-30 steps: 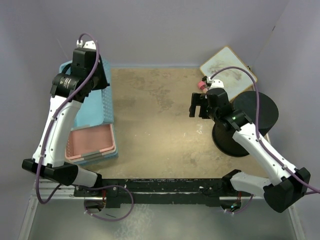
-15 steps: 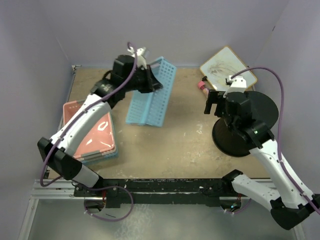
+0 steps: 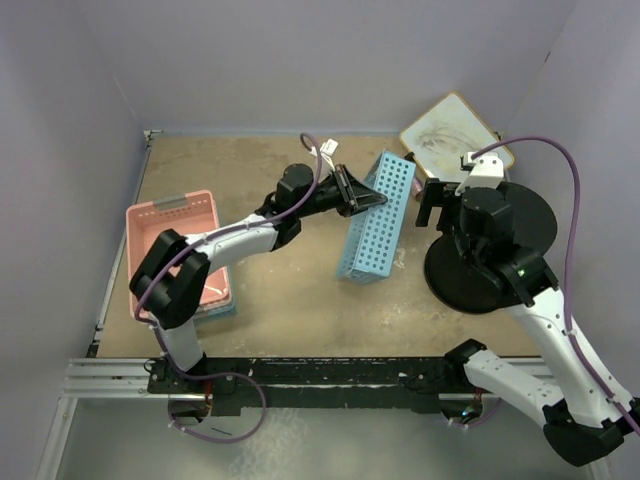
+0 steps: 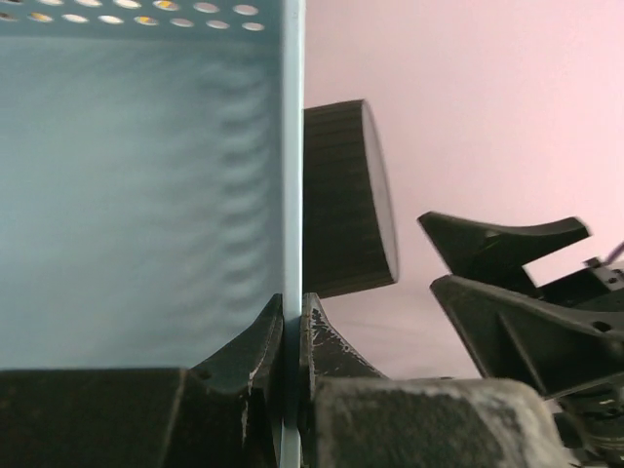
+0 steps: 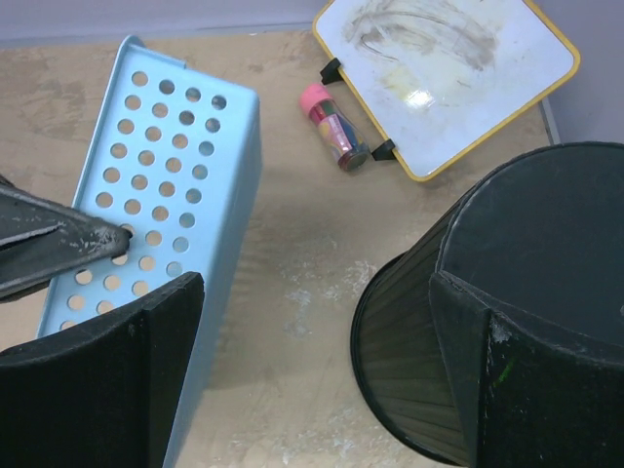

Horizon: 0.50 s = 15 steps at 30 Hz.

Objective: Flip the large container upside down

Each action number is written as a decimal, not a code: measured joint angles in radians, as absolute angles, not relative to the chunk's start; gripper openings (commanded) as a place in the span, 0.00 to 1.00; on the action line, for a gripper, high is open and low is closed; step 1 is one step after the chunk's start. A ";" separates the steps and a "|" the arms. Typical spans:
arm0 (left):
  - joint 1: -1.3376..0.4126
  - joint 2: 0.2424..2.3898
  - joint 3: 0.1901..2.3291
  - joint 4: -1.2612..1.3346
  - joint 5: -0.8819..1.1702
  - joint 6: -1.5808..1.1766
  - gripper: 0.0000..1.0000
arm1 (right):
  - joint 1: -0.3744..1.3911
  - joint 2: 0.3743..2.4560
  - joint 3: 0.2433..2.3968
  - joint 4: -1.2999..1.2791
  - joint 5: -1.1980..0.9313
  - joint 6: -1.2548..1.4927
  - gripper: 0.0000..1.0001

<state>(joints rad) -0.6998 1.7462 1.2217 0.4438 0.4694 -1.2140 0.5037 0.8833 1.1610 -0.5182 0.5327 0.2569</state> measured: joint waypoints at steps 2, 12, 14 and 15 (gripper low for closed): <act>-0.691 1.789 1.190 0.603 0.486 -1.329 0.00 | 0.504 0.883 1.161 -0.519 0.532 0.257 1.00; -0.623 1.927 1.042 0.997 0.553 -1.645 0.00 | 0.504 0.882 1.161 -0.519 0.532 0.258 1.00; -0.609 1.932 1.023 1.008 0.562 -1.650 0.00 | 0.504 0.882 1.159 -0.519 0.532 0.258 1.00; -0.601 1.932 1.013 1.008 0.568 -1.650 0.00 | 0.504 0.882 1.156 -0.519 0.532 0.259 1.00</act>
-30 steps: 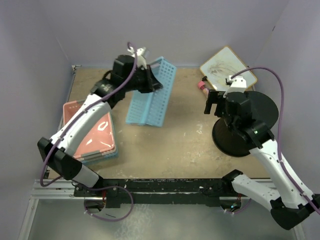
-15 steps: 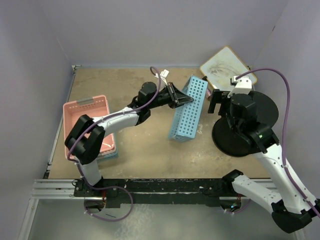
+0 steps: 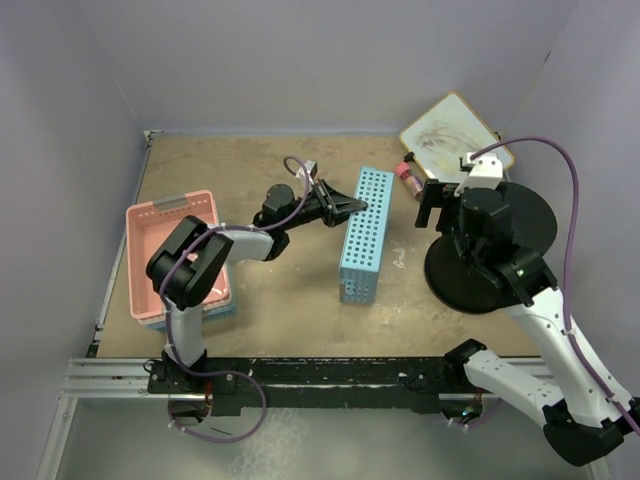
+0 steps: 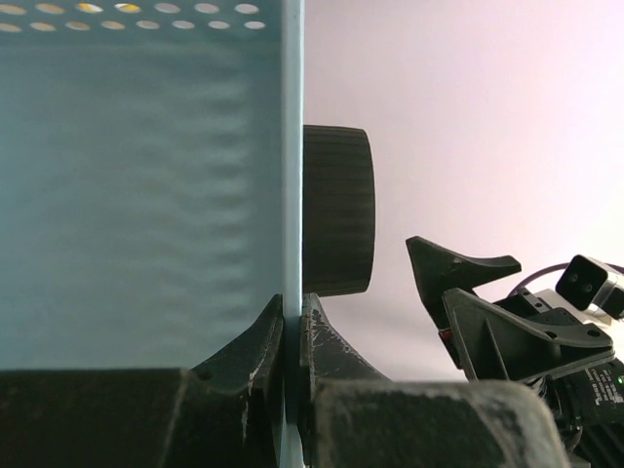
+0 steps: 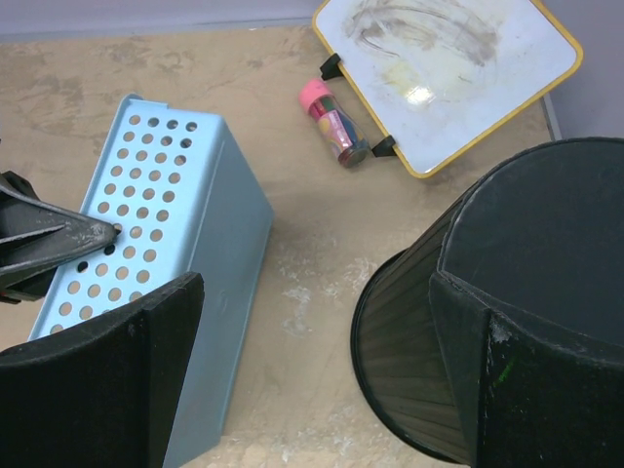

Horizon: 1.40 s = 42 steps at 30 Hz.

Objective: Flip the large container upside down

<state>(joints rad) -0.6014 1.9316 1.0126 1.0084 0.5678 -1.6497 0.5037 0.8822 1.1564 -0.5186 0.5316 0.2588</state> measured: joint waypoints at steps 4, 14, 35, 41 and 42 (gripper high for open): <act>-0.577 1.925 0.987 1.002 0.589 -1.618 0.12 | 0.504 0.883 1.153 -0.520 0.529 0.262 1.00; -0.523 1.740 1.110 0.361 0.532 -1.108 0.30 | 0.504 0.891 1.153 -0.519 0.519 0.262 1.00; -0.540 1.808 1.249 -0.498 0.118 -0.587 0.40 | 0.504 0.995 1.154 -0.505 0.425 0.269 1.00; -0.542 1.699 1.391 -0.640 -0.005 -0.535 0.45 | 0.543 1.114 1.175 -0.473 0.230 0.289 1.00; -0.535 1.667 1.422 -0.662 -0.031 -0.527 0.47 | 0.565 1.150 1.183 -0.470 0.205 0.294 1.00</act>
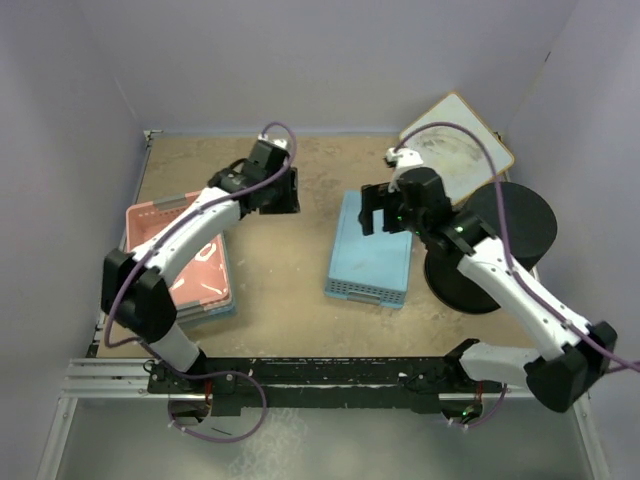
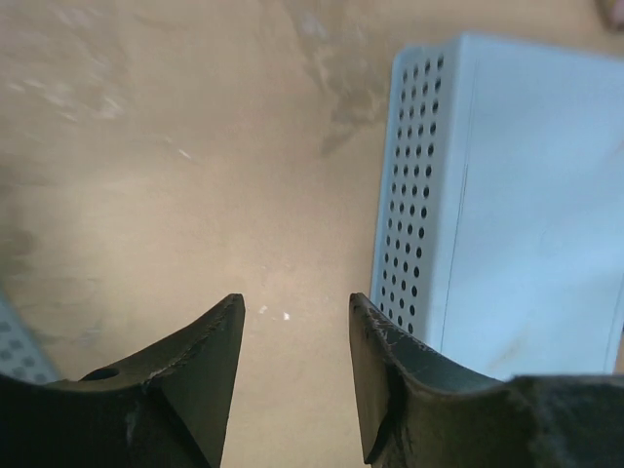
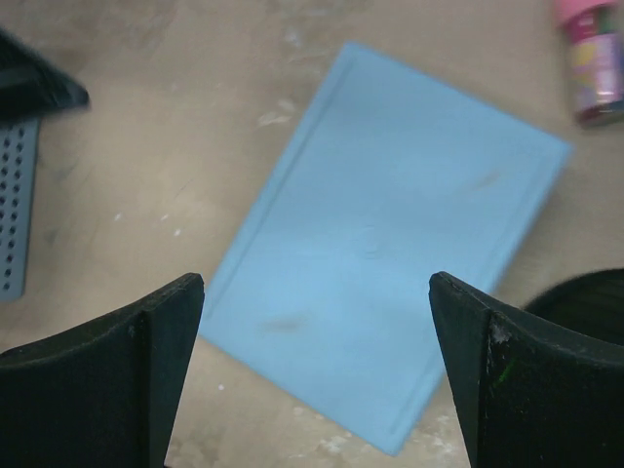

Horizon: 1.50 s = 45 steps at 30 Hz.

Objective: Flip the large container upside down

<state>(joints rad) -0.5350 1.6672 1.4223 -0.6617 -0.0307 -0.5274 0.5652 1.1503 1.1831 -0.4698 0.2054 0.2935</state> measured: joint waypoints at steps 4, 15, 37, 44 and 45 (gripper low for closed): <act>-0.474 1.527 1.509 -0.750 -0.143 -0.503 0.50 | 0.644 1.290 1.195 -0.436 0.107 0.315 1.00; -0.309 1.243 1.468 -0.947 -0.417 -0.489 0.61 | 0.771 1.667 1.300 -0.312 -0.017 0.337 1.00; -0.317 1.250 1.223 -0.944 -0.323 -0.486 0.62 | 0.728 1.673 1.189 -0.459 0.239 0.428 1.00; -0.317 1.293 1.163 -0.921 -0.338 -0.488 0.17 | 0.728 1.615 1.187 -0.464 0.241 0.434 1.00; -0.317 1.304 1.150 -0.915 -0.341 -0.485 0.11 | 0.728 1.609 1.187 -0.463 0.242 0.434 1.00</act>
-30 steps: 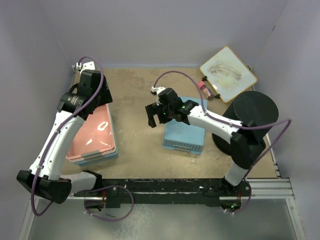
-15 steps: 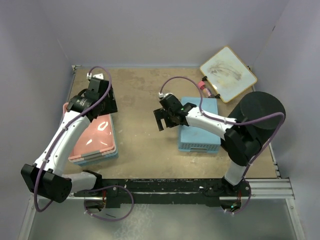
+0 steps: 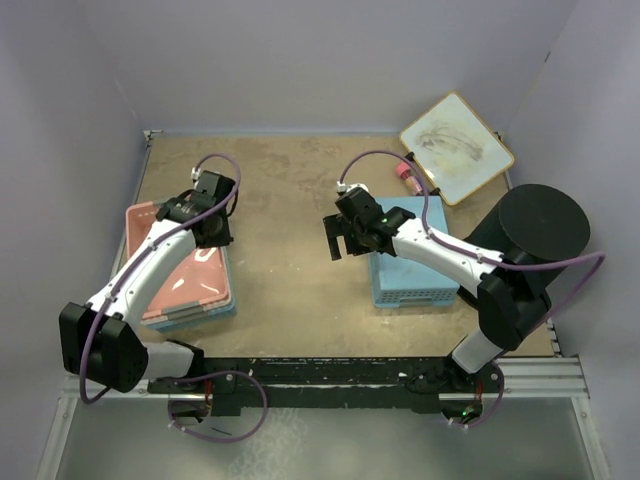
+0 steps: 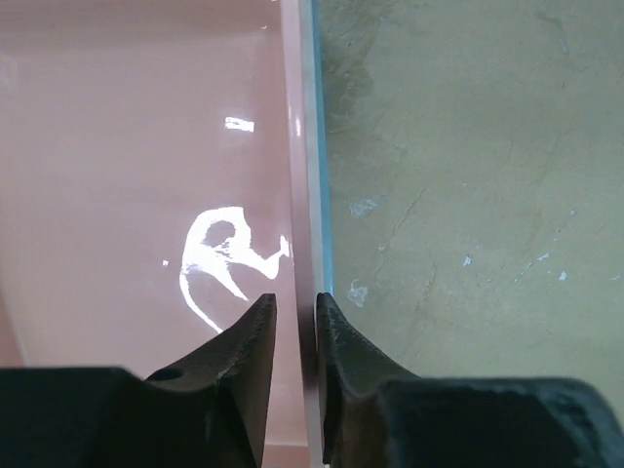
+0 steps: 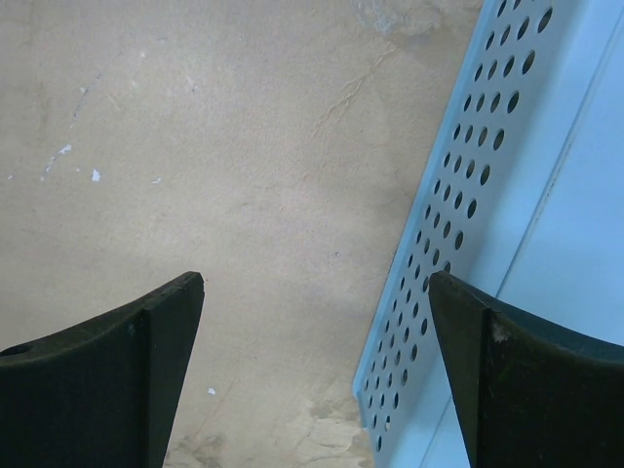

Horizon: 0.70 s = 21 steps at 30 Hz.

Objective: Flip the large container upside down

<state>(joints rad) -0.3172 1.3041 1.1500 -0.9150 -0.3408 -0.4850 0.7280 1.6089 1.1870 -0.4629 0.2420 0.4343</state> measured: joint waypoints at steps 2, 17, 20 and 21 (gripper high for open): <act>-0.318 1.313 1.133 -0.903 -0.339 -0.489 0.00 | 0.728 1.600 1.187 -0.459 0.242 0.434 1.00; -0.321 1.283 1.467 -1.071 -0.467 -0.440 0.00 | 0.728 1.596 1.189 -0.456 0.232 0.429 1.00; -0.321 1.270 1.541 -1.089 -0.481 -0.422 0.00 | 0.728 1.596 1.189 -0.454 0.221 0.427 1.00; -0.321 1.267 1.562 -1.094 -0.480 -0.422 0.00 | 0.728 1.596 1.189 -0.453 0.218 0.427 1.00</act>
